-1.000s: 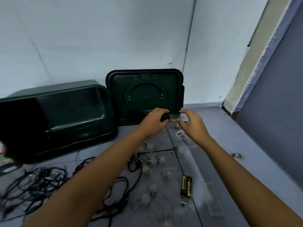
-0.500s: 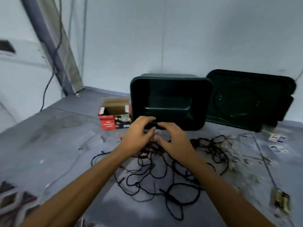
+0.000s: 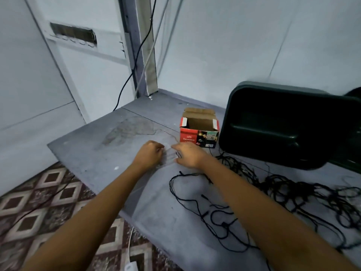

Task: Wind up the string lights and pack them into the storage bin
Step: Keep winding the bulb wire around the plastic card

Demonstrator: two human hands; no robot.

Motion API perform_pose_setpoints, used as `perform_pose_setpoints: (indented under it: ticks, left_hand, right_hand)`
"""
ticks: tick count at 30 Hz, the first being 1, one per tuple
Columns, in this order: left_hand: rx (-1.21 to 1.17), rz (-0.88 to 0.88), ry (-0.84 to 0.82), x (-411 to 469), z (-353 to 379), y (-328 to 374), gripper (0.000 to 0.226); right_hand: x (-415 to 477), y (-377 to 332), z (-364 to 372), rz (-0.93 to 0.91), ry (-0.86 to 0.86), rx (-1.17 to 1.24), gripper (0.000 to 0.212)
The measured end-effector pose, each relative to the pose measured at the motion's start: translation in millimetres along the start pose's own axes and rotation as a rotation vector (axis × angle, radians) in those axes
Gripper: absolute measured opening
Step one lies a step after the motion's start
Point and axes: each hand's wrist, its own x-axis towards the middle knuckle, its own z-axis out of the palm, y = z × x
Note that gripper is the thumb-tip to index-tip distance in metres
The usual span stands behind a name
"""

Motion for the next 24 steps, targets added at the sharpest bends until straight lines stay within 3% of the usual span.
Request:
perform_pose_setpoints:
  ticks: [5,12,20,24]
  left_hand:
    - [0.064,-0.050,-0.068,9,-3,-4,0.031]
    - [0.114,-0.073,-0.141,21,-10,-4,0.033]
    - [-0.052,-0.054,-0.015,14,-26,16,0.039]
    - [-0.247,0.100,0.092,-5,-50,61,0.037]
  right_hand:
    - [8,-4,-2,-0.033,-0.124,-0.025,0.054]
    - [-1,2,3,-0.039,-0.028,0.046,0.048]
    - [-44,-1,-25,-0.034,0.122,0.301,0.039]
    - [-92,-7,-57,0.020,0.186,0.568,0.039]
